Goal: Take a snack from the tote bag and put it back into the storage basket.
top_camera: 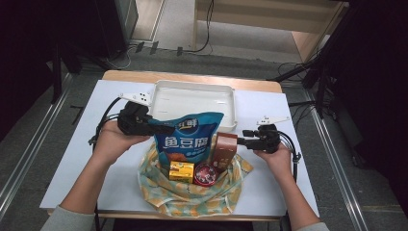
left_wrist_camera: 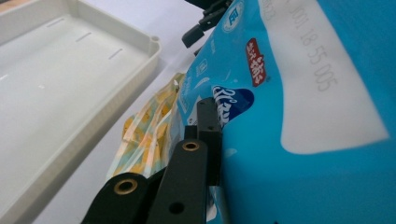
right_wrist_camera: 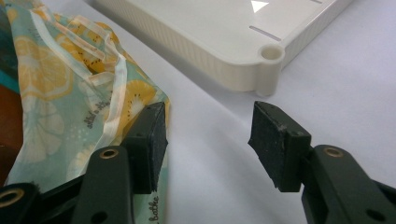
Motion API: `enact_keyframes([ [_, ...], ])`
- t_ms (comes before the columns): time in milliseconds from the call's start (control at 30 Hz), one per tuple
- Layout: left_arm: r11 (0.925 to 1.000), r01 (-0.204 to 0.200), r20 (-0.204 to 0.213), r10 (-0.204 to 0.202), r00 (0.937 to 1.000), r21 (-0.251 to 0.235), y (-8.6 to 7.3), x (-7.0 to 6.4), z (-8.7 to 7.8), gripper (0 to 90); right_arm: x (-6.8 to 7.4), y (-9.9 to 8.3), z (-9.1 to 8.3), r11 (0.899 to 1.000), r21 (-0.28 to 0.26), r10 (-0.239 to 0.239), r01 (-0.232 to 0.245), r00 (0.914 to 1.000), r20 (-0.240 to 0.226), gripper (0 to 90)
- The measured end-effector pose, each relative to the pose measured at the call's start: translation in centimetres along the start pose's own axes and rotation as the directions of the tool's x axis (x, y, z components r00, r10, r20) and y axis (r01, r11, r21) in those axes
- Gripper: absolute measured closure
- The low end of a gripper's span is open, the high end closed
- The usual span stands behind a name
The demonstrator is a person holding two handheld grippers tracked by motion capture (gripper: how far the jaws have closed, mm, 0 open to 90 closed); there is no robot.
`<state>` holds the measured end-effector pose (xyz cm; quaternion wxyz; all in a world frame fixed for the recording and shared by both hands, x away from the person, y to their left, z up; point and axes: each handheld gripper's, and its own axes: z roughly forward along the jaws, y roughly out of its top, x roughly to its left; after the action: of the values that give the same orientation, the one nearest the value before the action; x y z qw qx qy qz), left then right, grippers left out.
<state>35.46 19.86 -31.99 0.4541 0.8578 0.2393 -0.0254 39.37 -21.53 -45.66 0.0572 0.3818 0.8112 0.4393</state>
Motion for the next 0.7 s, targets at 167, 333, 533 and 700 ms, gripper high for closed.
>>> enact_keyframes([
  [167, 0.9994, 0.015, -0.004, -0.015, 0.9999, -0.03, 0.2, -0.1, -0.1, 88.1, -0.1, -0.1, -0.1, 1.0, 0.001, 0.005, -0.005, 1.0, -0.004, 46.4],
  [333, 0.9981, 0.021, 0.013, -0.02, 0.9997, -0.057, 0.7, -0.6, -0.3, 88.5, -0.1, -0.1, -0.1, 1.0, 0.003, 0.005, -0.005, 1.0, -0.005, 46.2],
  [533, 0.9981, 0.007, 0.009, -0.007, 0.9999, -0.062, 1.2, -1.2, -0.6, 88.5, 0.1, -0.1, -0.2, 1.0, 0.006, -0.003, 0.003, 1.0, -0.003, 46.2],
  [700, 0.9964, 0.008, 0.033, -0.005, 0.9994, -0.084, 2.6, -1.4, -1.1, 88.6, 0.1, -0.1, -0.1, 1.0, 0.008, -0.004, 0.004, 1.0, -0.002, 46.3],
])
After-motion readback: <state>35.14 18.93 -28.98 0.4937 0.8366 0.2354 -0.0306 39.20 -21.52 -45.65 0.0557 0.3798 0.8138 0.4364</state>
